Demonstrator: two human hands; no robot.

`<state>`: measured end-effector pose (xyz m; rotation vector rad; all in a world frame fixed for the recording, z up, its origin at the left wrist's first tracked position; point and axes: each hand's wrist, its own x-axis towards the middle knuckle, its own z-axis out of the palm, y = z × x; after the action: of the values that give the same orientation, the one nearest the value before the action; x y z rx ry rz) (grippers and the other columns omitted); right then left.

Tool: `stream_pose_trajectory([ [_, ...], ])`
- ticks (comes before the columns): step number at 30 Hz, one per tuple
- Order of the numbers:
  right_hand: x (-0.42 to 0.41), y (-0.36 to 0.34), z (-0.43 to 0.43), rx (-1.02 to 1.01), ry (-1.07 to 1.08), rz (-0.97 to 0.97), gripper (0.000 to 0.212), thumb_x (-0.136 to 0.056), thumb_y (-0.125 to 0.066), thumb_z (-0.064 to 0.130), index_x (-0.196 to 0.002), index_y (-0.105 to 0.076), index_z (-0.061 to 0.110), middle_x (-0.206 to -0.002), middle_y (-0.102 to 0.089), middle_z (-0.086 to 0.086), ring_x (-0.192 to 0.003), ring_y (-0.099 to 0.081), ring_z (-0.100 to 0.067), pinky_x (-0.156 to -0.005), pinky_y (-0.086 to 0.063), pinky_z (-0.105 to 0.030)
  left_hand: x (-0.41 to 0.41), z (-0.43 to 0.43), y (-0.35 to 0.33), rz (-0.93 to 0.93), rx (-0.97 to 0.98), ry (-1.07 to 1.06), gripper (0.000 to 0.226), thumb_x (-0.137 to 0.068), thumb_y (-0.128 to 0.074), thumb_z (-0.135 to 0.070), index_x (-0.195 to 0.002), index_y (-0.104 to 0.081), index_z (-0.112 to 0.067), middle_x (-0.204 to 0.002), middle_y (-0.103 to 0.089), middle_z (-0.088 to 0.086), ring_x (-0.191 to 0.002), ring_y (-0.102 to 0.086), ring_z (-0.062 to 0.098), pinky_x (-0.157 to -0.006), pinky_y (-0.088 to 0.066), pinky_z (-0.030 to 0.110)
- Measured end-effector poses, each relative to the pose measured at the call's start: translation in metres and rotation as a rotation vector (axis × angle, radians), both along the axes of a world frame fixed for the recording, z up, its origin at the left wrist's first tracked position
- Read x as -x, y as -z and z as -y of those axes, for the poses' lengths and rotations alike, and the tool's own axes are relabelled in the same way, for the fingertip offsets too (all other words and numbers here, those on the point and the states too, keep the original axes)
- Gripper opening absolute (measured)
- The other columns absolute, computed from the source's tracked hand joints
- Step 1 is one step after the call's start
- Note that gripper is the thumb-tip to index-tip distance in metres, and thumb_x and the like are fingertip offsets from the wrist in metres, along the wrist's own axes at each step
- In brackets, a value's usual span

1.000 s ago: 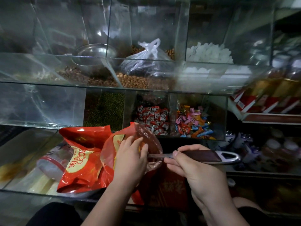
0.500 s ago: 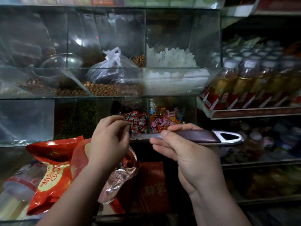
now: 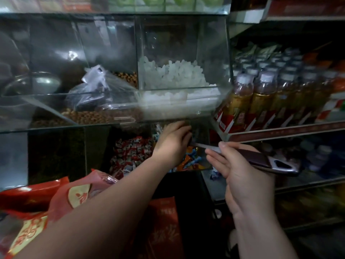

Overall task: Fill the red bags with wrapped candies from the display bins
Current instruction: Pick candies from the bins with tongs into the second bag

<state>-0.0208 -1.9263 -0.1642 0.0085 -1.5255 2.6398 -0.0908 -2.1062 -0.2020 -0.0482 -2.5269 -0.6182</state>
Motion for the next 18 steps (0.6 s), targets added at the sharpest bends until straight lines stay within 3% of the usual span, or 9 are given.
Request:
stream_pose_trajectory([
  [2, 0.011, 0.016, 0.009, -0.141, 0.053, -0.120, 0.016, -0.093, -0.073, 0.007, -0.082, -0.072, 0.018, -0.080, -0.079, -0.007, -0.087, -0.080, -0.028, -0.077, -0.064, -0.033, 0.016, 0.005, 0.010, 0.135, -0.015, -0.075, 0.044, -0.104, -0.044, -0.034, -0.145, -0.050, -0.020, -0.151, -0.044, 0.005, -0.136, -0.038, 0.030, -0.112, -0.028, 0.036],
  [3, 0.017, 0.024, 0.011, -0.309, 0.093, -0.236, 0.017, -0.093, -0.074, 0.009, -0.081, -0.072, 0.022, -0.081, -0.078, -0.004, -0.087, -0.079, -0.022, -0.080, -0.062, -0.032, 0.021, 0.009, 0.015, 0.208, -0.023, -0.111, 0.048, -0.104, -0.042, -0.036, -0.150, -0.042, -0.022, -0.156, -0.037, 0.006, -0.140, -0.033, 0.031, -0.115, -0.025, 0.037],
  [5, 0.027, 0.036, 0.016, -0.694, 0.120, -0.498, 0.013, -0.092, -0.074, 0.009, -0.086, -0.073, 0.021, -0.089, -0.075, 0.008, -0.089, -0.073, -0.006, -0.084, -0.054, -0.018, 0.028, 0.015, 0.023, 0.316, -0.067, -0.143, 0.051, -0.103, -0.043, -0.037, -0.152, -0.036, -0.022, -0.158, -0.032, 0.011, -0.144, -0.029, 0.035, -0.118, -0.025, 0.042],
  [8, 0.034, 0.046, 0.022, -0.976, 0.045, -0.662, 0.012, -0.090, -0.074, 0.002, -0.097, -0.076, 0.011, -0.113, -0.071, -0.001, -0.108, -0.068, -0.011, -0.096, -0.045, -0.010, 0.027, 0.021, 0.027, 0.338, -0.244, -0.124, 0.050, -0.104, -0.044, -0.034, -0.150, -0.038, -0.016, -0.153, -0.038, 0.017, -0.140, -0.036, 0.038, -0.113, -0.034, 0.045],
  [11, 0.030, 0.045, 0.023, -0.919, 0.049, -0.710, 0.010, -0.092, -0.071, 0.009, -0.097, -0.074, 0.018, -0.107, -0.066, 0.017, -0.106, -0.066, 0.004, -0.093, -0.043, -0.005, 0.021, 0.018, 0.020, 0.304, -0.411, -0.070, 0.054, -0.105, -0.040, -0.041, -0.154, -0.033, -0.019, -0.156, -0.039, 0.010, -0.143, -0.036, 0.028, -0.117, -0.031, 0.041],
  [13, 0.020, 0.040, 0.019, -0.842, 0.035, -0.722, 0.010, -0.092, -0.071, 0.013, -0.097, -0.072, 0.022, -0.097, -0.065, 0.027, -0.100, -0.065, 0.012, -0.086, -0.046, -0.004, 0.015, 0.012, 0.012, 0.308, -0.487, -0.050, 0.057, -0.105, -0.036, -0.047, -0.156, -0.030, -0.022, -0.160, -0.033, 0.005, -0.147, -0.029, 0.022, -0.118, -0.022, 0.031],
  [18, -0.011, 0.020, 0.009, -0.698, 0.130, -0.584, 0.010, -0.089, -0.077, 0.020, -0.089, -0.072, 0.028, -0.083, -0.074, 0.016, -0.075, -0.072, 0.002, -0.064, -0.048, -0.006, -0.017, -0.002, -0.009, 0.286, -0.478, -0.037, 0.056, -0.105, -0.036, -0.048, -0.153, -0.038, -0.019, -0.160, -0.033, 0.004, -0.149, -0.024, 0.016, -0.111, -0.015, 0.021],
])
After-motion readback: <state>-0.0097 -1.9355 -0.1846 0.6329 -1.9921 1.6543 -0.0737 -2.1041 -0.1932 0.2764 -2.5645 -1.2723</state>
